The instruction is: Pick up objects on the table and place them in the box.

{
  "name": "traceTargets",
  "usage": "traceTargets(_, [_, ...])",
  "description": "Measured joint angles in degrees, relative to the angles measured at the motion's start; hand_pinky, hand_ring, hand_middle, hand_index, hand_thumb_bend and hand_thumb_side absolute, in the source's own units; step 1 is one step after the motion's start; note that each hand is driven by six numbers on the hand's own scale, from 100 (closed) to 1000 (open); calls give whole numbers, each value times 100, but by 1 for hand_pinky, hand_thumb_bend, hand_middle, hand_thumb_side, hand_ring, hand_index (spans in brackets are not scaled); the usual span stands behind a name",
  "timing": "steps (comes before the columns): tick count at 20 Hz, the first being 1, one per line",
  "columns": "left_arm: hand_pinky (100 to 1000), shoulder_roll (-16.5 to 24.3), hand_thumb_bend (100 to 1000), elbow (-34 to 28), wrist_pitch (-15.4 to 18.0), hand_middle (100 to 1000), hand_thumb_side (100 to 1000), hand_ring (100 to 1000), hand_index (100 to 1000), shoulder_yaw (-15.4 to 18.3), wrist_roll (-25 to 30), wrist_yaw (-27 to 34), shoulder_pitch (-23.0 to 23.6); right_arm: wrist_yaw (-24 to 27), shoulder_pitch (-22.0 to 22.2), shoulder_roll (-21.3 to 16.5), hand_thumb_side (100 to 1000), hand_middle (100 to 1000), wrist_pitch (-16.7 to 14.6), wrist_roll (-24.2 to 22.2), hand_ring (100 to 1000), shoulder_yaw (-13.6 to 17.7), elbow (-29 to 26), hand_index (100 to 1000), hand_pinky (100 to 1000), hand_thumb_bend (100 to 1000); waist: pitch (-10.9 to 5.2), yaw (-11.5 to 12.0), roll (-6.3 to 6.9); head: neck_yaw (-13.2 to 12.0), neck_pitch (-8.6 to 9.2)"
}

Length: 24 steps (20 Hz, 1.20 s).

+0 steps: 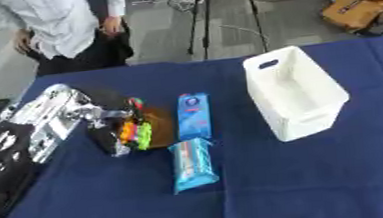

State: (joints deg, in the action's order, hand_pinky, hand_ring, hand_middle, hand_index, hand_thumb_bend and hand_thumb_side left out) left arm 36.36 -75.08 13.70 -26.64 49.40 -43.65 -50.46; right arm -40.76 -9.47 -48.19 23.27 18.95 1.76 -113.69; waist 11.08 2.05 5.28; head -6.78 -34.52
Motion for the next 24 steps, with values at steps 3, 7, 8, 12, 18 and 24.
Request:
traceTargets(3, [1000,1,100,-87,-40,435,367,476,611,5,40,35,-126,0,18,0,1000,819,6,15,902,1,0,776,862,100,-6,0,3,22,0])
traceTargets(7, [1000,1,100,-195,-80,432,327,474,608,43,79,69,-338,0,41,0,1000,820,4,24,902,2,0,776,862,100,-6,-1,10,60,2])
traceTargets(8, [1000,1,100,-215,-90,431,317,472,607,54,87,74,-384,0,41,0,1000,819,3,27,902,2,0,776,862,100,-6,-1,11,68,2])
traceTargets(12, [1000,-2,100,-281,-135,427,302,468,600,109,116,83,-539,1,41,0,1000,819,7,36,902,6,0,776,863,100,-7,-2,11,76,17])
traceTargets(18, [1000,-112,100,-283,-194,423,284,464,593,144,168,85,-849,4,40,0,1000,819,5,43,902,11,0,775,863,100,-7,-33,11,78,43])
traceTargets(24, [1000,-330,100,-190,-230,418,265,458,587,190,196,69,-1140,7,38,0,1000,819,-2,50,902,11,0,775,863,100,-14,-61,11,75,54])
